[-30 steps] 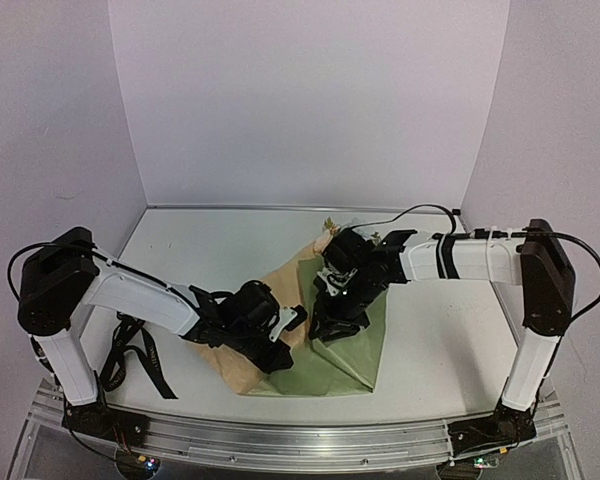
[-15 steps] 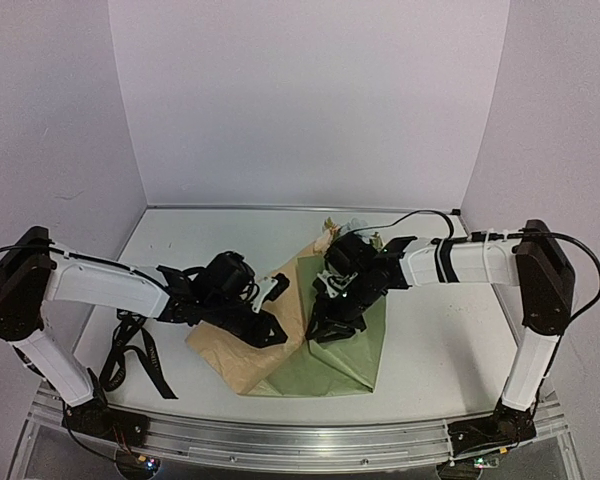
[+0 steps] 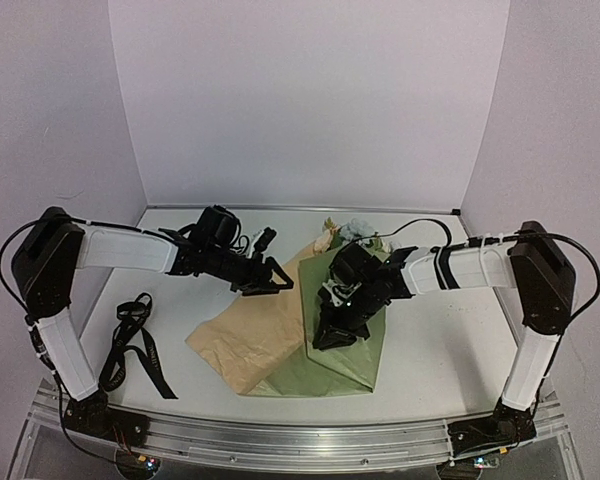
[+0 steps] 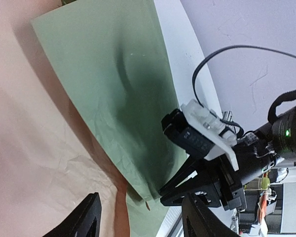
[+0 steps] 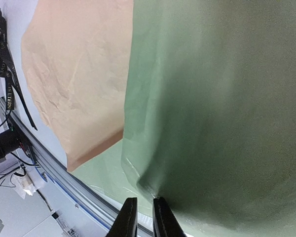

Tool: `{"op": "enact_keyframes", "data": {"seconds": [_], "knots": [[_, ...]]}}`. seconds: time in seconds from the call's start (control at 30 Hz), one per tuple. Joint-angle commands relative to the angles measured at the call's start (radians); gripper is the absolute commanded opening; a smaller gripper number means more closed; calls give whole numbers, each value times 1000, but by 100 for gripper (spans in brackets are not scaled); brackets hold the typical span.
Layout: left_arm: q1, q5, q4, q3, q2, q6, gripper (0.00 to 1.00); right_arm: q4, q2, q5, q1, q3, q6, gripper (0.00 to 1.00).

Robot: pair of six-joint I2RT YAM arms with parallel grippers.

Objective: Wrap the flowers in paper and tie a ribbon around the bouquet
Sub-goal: Fold the one-fourth-folded wrapping paper at the center of the board.

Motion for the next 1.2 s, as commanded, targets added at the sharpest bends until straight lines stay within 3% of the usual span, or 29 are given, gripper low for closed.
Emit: {"op": "enact_keyframes", "data": {"seconds": [0.0,0.4,0.67,0.8,0.93,1.17], "knots": [[7,109,-21,112,121,-7,60,21,-73,-6,0,-34,-25,12],[3,166,43,197,278,-72,66,4,-163,1,-1,-113,-67,12],[-18,199,120,243,333,-109,63,-24,-221,6,-13,-169,-98,12],[-29,202,122,265,351,-115,55,-58,-251,9,-14,-187,-138,12],[-33,211,122,277,358,-117,38,-98,-293,30,-13,-206,-185,14],[-33,233,109,278,338,-115,13,-201,-387,159,7,-243,-363,27]]}}
